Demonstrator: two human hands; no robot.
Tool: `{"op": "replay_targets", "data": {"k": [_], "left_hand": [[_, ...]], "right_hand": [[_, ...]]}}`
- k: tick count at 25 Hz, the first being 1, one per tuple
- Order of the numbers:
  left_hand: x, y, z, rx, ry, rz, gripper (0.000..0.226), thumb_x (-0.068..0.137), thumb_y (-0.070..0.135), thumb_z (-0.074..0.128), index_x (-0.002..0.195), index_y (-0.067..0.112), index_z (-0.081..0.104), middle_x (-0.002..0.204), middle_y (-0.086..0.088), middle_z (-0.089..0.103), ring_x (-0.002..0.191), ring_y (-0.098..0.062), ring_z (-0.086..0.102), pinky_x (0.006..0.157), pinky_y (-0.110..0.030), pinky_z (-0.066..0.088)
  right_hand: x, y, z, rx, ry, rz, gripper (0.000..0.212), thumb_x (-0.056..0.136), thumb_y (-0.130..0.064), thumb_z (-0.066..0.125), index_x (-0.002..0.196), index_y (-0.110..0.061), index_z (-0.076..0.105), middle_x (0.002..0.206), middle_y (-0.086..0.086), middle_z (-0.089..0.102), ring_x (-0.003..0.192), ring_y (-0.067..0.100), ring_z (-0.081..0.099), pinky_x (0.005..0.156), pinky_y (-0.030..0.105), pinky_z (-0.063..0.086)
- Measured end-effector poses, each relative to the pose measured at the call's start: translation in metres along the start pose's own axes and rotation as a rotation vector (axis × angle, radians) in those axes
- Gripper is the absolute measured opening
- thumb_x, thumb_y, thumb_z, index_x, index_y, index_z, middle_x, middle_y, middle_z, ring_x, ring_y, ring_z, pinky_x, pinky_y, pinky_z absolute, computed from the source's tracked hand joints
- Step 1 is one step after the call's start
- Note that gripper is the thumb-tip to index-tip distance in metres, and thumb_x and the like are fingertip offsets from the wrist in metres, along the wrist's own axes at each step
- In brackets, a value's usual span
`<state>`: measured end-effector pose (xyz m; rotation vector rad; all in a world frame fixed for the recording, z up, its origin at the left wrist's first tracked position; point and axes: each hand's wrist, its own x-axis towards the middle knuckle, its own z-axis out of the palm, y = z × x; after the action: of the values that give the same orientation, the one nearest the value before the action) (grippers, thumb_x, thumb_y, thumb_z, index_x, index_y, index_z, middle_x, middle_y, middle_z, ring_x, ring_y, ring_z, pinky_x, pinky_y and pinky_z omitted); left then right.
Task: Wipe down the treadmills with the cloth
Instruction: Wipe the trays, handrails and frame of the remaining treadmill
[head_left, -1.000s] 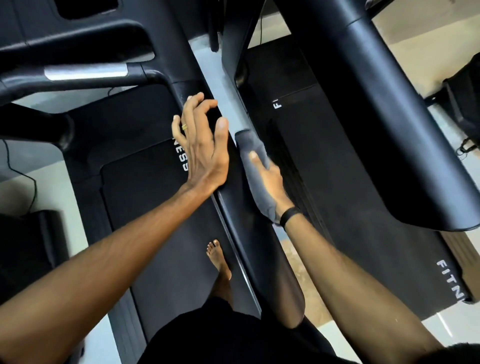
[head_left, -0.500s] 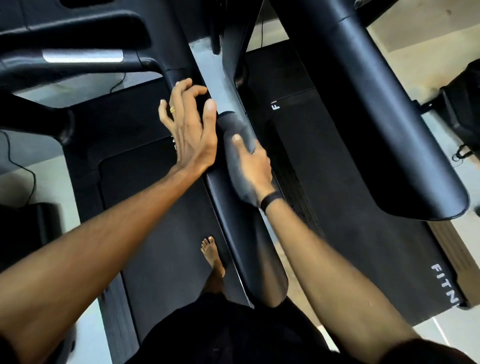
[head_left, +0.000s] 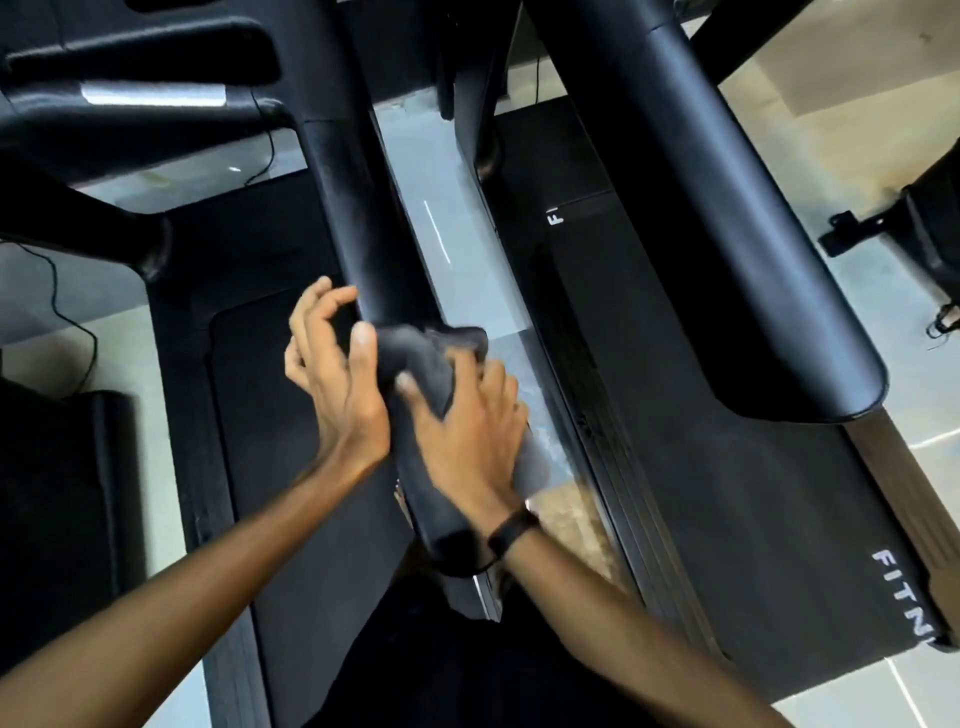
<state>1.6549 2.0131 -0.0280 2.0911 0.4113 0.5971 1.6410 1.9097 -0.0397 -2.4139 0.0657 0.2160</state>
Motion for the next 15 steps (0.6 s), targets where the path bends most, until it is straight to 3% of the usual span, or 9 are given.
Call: {"op": "replay_targets", "data": {"k": [1,4,5,7,9,11,13,15], "left_hand": [[0.002,0.003,0.002,0.017,-0.005,0.011,0.05,0.096,0.04,0.033,0.129,0.01,0.054,0.147,-0.007,0.043,0.139,-0.013,0.037,0.114,-0.052,0.017],[-0.001,0.009,0.011,0.074,-0.069,0.098,0.048,0.097,0.04,0.034,0.13,0.012,0.052,0.15,-0.006,0.041,0.142,-0.012,0.035,0.114,-0.059,0.015],[-0.003,0.01,0.014,0.085,-0.105,0.147,0.047,0.097,0.039,0.035,0.131,0.012,0.052,0.151,-0.007,0.04,0.143,-0.012,0.033,0.113,-0.061,0.014],[-0.006,0.008,0.02,0.122,-0.182,0.266,0.049,0.095,0.038,0.036,0.132,0.009,0.052,0.152,-0.009,0.038,0.146,-0.016,0.029,0.113,-0.063,0.013],[-0.009,0.006,0.022,0.139,-0.221,0.329,0.052,0.094,0.04,0.037,0.132,0.007,0.052,0.152,-0.008,0.038,0.148,-0.02,0.029,0.113,-0.062,0.011],[-0.008,0.003,0.021,0.123,-0.204,0.329,0.053,0.094,0.041,0.036,0.132,0.007,0.052,0.151,-0.009,0.04,0.147,-0.019,0.03,0.112,-0.063,0.013],[-0.008,0.003,0.02,0.114,-0.185,0.331,0.055,0.093,0.041,0.037,0.132,0.006,0.052,0.151,-0.009,0.04,0.147,-0.02,0.03,0.111,-0.063,0.013],[-0.007,0.003,0.02,0.127,-0.19,0.343,0.055,0.092,0.042,0.038,0.132,0.007,0.051,0.152,-0.007,0.039,0.147,-0.02,0.03,0.112,-0.062,0.012]], "right_hand": [[0.025,0.005,-0.001,0.138,-0.074,0.02,0.049,0.089,-0.071,0.041,0.117,-0.032,0.051,0.112,0.001,0.058,0.109,0.025,0.051,0.092,0.046,0.044],[0.056,0.057,0.01,0.533,-0.281,0.313,0.057,0.096,-0.064,0.047,0.132,-0.021,0.055,0.126,-0.003,0.061,0.118,0.017,0.057,0.098,0.036,0.047],[0.04,0.074,0.011,0.583,-0.308,0.408,0.069,0.093,-0.072,0.045,0.137,-0.019,0.053,0.132,-0.006,0.059,0.122,0.015,0.055,0.101,0.032,0.044],[-0.017,0.088,0.004,0.466,-0.24,0.522,0.095,0.076,-0.094,0.034,0.138,-0.025,0.051,0.137,-0.002,0.058,0.128,0.02,0.053,0.107,0.042,0.043],[-0.057,0.074,-0.006,0.253,-0.167,0.388,0.09,0.075,-0.09,0.022,0.133,-0.027,0.05,0.131,0.002,0.055,0.126,0.023,0.048,0.107,0.049,0.039],[-0.056,0.041,-0.01,0.066,-0.084,0.18,0.073,0.08,-0.08,0.019,0.126,-0.031,0.048,0.122,0.0,0.052,0.119,0.022,0.044,0.104,0.047,0.037],[-0.015,0.026,-0.005,0.159,-0.082,0.1,0.062,0.08,-0.078,0.026,0.12,-0.035,0.048,0.116,-0.002,0.055,0.114,0.021,0.048,0.1,0.045,0.04],[0.031,0.04,0.007,0.424,-0.16,0.179,0.053,0.084,-0.077,0.039,0.117,-0.038,0.053,0.114,-0.005,0.062,0.111,0.019,0.058,0.098,0.045,0.048]]}}
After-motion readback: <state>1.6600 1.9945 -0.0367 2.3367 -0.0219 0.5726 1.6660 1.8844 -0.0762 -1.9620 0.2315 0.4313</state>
